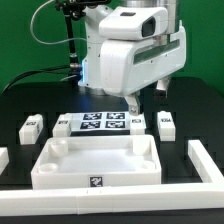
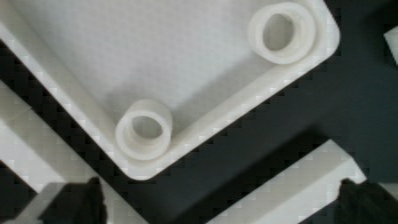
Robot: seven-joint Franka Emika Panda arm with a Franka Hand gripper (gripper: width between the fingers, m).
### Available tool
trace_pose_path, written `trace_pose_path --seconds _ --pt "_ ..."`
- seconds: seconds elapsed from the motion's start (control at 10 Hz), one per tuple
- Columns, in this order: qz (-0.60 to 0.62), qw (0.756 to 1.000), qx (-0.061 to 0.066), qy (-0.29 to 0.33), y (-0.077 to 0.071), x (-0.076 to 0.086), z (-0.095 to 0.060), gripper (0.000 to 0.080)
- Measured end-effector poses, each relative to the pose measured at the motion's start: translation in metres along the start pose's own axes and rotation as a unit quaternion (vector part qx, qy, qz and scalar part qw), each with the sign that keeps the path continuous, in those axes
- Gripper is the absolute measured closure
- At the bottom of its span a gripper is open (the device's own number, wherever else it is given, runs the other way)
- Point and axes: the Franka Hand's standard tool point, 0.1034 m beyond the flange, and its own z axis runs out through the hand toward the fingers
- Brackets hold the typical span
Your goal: Assemble desk
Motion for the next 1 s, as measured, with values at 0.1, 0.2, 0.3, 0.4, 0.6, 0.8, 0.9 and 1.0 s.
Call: trace_pose_path --seconds 0.1,0.2,0.3,0.4,0.6,0.8,0.9,1.0 --pt "0.0 1.0 0.0 0.0 0.0 0.0 0.0 0.015" --pt "0.0 1.0 0.0 0.0 0.0 0.0 0.0 0.015" --pt "0.0 1.0 0.0 0.0 0.0 0.0 0.0 0.015" --pt "0.0 1.0 0.0 0.0 0.0 0.0 0.0 0.015" --pt "-0.006 1.0 0.0 0.0 0.0 0.0 0.0 0.015" --pt "-0.055 0.998 0.004 -0.003 0.0 -0.022 0.002 0.015" --pt "-0.096 0.995 0.005 -0.005 -0.002 -0.045 0.004 0.015" --pt "-0.169 0.986 0.011 -0.008 -0.003 -0.064 0.01 0.015"
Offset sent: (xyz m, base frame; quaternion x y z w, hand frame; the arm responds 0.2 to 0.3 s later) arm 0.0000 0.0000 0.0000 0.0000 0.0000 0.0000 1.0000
